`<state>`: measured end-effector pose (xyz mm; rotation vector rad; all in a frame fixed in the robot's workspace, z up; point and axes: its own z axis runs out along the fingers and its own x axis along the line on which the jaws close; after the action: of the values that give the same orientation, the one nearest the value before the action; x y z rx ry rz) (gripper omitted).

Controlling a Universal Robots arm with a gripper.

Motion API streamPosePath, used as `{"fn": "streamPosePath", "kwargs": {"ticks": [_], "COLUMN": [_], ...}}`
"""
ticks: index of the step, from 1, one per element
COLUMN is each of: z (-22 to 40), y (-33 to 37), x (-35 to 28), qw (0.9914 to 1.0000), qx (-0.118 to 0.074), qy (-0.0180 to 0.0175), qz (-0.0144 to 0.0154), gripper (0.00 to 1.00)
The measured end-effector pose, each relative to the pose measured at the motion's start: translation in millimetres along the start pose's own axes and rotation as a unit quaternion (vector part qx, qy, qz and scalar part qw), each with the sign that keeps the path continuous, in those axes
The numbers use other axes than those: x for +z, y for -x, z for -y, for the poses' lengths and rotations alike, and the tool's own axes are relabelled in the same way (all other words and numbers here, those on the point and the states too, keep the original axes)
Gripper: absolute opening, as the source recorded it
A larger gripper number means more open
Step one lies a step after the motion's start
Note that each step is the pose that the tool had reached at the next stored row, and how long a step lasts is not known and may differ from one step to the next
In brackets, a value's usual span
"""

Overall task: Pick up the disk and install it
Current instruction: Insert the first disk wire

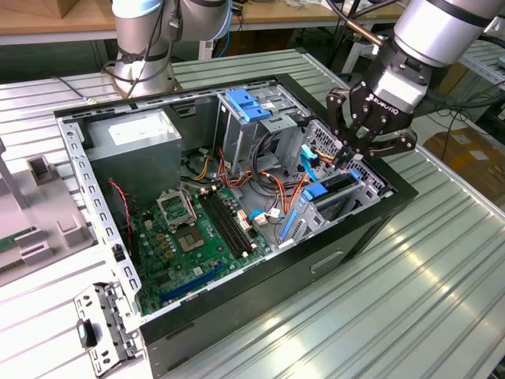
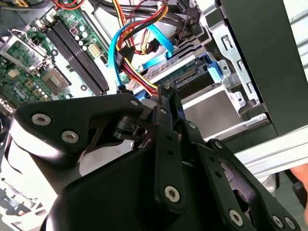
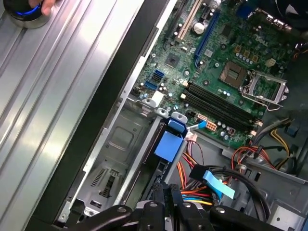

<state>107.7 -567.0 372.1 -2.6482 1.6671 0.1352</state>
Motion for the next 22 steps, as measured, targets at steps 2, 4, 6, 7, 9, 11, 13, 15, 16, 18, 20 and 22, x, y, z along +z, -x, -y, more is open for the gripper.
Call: {"fn": "streamPosePath", "kwargs": {"ticks": [2, 4, 6, 7, 9, 11, 13, 15, 16, 18, 20, 22], "z": [0.0, 0.0, 0.0, 0.0, 0.1, 0.1, 0.1, 0.1, 0.0, 0.0, 0.0, -0.1], "y": [0.0, -0.1, -0.1, -0.1, -0.1, -0.2, -0.2, -0.2, -0.2, -0.2, -0.2, -0.2], "x": [0.4, 0.9, 1.2, 1.5, 2.0, 2.5, 2.8, 3.2, 3.4, 3.7, 4.0, 4.3], "qw": [0.99994, 0.99977, 0.99955, 0.99936, 0.99884, 0.99824, 0.99782, 0.99716, 0.99690, 0.99615, 0.99525, 0.99453], "qx": [0.011, 0.022, 0.030, 0.035, 0.048, 0.059, 0.066, 0.075, 0.078, 0.087, 0.097, 0.104], "qy": [-0.0009, -0.0017, -0.0023, -0.0028, -0.0038, -0.0046, -0.0051, -0.0059, -0.0061, -0.0068, -0.0076, -0.0082], "qz": [0.0004, 0.0008, 0.0011, 0.0014, 0.0018, 0.0023, 0.0025, 0.0029, 0.0030, 0.0033, 0.0037, 0.0040], "gripper": [0.17, 0.17, 0.17, 0.17, 0.17, 0.17, 0.17, 0.17, 0.17, 0.17, 0.17, 0.17]}}
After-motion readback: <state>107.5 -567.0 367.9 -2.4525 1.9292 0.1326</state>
